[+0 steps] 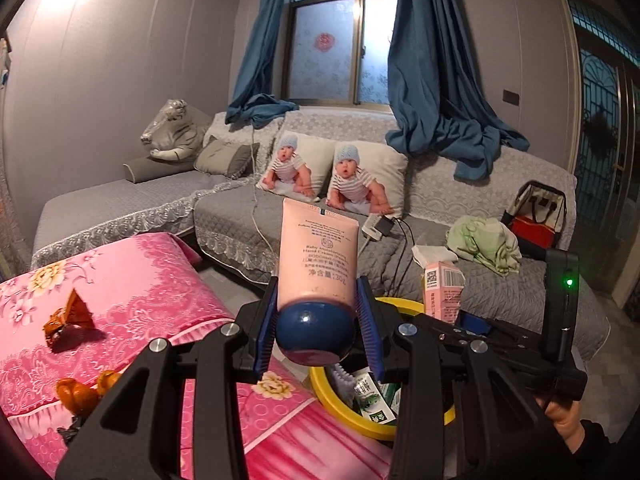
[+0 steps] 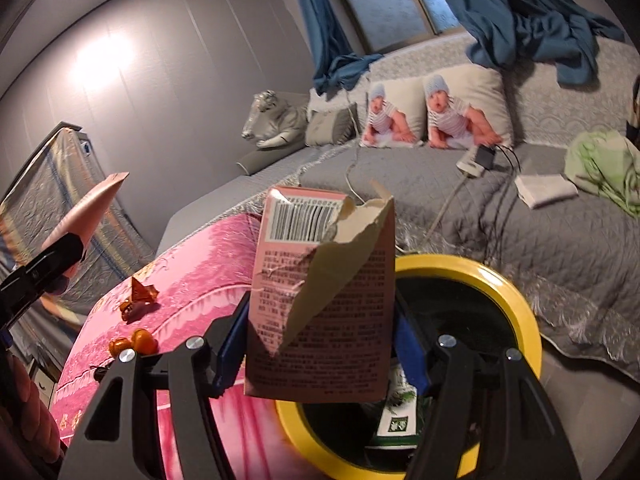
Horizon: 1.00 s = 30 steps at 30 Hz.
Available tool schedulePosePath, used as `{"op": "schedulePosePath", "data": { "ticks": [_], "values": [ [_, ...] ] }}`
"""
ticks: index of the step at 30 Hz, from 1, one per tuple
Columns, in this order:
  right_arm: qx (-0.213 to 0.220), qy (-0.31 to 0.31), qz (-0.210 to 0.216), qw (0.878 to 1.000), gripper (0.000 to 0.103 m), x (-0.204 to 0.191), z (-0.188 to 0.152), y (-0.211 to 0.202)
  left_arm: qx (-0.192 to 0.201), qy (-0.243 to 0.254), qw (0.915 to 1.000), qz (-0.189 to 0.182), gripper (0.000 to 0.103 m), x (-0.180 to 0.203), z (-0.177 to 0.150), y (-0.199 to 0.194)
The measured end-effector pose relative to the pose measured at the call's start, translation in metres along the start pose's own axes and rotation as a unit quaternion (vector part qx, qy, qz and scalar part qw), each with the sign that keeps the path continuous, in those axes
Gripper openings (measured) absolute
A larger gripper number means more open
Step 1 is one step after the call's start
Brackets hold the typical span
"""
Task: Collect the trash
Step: 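Open both tools to drop the tube and pink box into the bin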
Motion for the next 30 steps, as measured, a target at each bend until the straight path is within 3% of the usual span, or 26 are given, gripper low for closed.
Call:
{"op": "schedulePosePath", "data": {
  "ticks": [12,17,23,25,26,27,30],
  "values": [
    [-0.046,0.056,-0.083,0.994,0.061,0.059,-0.026,0.01,-0.085,0.023,0.9957,-0.028,0.034,0.042,-0.037,0.082],
    [-0.067,0.079,-0.099,0.99,0.061,0.077,-0.037,0.017,-0.123,0.033,0.9913,-0.031,0.034,0.055,-0.057,0.113],
    [-0.07,0.095,-0.097,0.988,0.062,0.089,-0.04,0.017,-0.151,0.016,0.9878,-0.033,0.035,0.045,-0.069,0.122],
    [-0.071,0.091,-0.089,0.989,0.063,0.086,-0.038,0.018,-0.15,0.004,0.9883,-0.027,0.047,0.036,-0.067,0.119],
    [-0.071,0.087,-0.091,0.989,0.063,0.083,-0.037,0.018,-0.146,-0.002,0.989,-0.026,0.063,0.032,-0.065,0.115],
    [-0.072,0.08,-0.096,0.99,0.065,0.081,-0.036,0.019,-0.136,-0.009,0.9904,-0.021,0.072,0.026,-0.062,0.11],
    [-0.064,0.073,-0.102,0.99,0.074,0.077,-0.033,0.019,-0.112,-0.01,0.9937,-0.003,0.075,0.01,-0.053,0.095]
  ]
}}
Point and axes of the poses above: each gripper's, at about its wrist camera, not at the fingertips, and y roughly the way its jaws point, x to its right, z to its top, the point moved 6 cm from there along y, roughly the way its jaws point, and after that the axes turned 10 degrees about z, right-handed, at the moved point
